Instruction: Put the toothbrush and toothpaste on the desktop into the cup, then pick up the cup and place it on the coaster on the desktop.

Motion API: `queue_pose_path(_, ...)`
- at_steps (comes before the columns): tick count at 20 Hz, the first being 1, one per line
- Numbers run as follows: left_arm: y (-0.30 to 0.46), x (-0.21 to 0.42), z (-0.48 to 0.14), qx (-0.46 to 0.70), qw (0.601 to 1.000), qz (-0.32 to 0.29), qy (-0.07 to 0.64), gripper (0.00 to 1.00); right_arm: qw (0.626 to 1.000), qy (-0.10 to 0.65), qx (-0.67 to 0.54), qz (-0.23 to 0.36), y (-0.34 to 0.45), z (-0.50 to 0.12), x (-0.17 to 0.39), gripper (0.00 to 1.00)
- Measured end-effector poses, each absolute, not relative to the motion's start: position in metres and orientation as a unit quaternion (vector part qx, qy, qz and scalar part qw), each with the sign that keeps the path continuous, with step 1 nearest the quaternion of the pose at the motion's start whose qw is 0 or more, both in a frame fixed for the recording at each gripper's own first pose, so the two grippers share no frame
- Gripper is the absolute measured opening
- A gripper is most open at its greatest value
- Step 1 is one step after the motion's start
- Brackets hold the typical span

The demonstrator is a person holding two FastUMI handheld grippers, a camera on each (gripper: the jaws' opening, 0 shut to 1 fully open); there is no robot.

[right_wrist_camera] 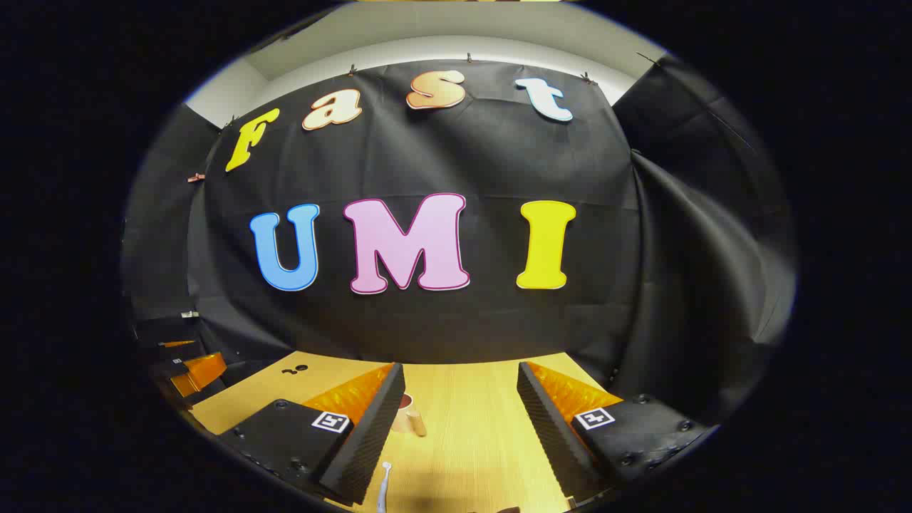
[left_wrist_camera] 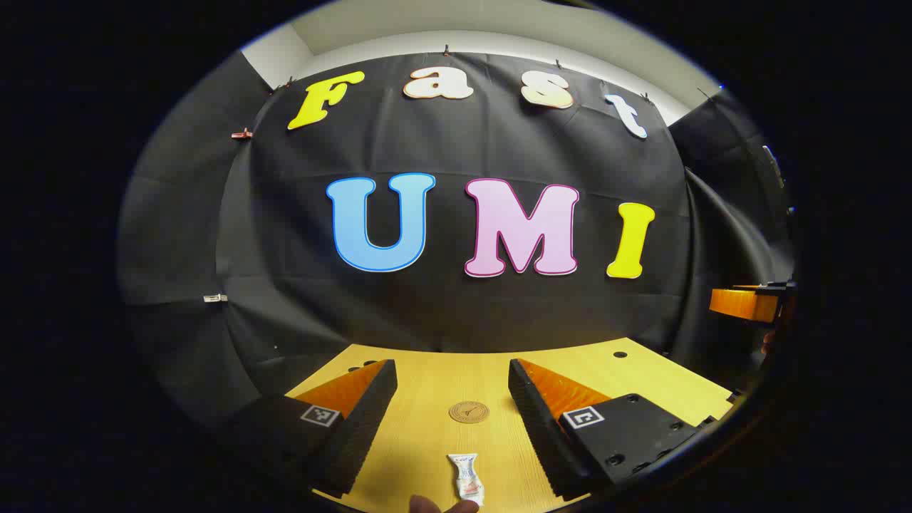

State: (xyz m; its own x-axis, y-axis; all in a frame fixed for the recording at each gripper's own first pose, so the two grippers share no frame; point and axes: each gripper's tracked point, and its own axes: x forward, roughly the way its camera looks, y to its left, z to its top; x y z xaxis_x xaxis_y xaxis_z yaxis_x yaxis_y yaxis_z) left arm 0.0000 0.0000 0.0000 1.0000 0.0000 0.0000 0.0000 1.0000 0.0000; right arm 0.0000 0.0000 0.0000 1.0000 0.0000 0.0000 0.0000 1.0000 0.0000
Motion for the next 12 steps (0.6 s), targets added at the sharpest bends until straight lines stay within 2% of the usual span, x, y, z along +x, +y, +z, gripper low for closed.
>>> queue_pose_path(12,-0.0064,0.0043,-0.0016,0.012,1.000,-0.008,0.000,0.98,1.000,0.003,-0.002,-0.004,-0.0039,-0.0021,0.0037,0.97)
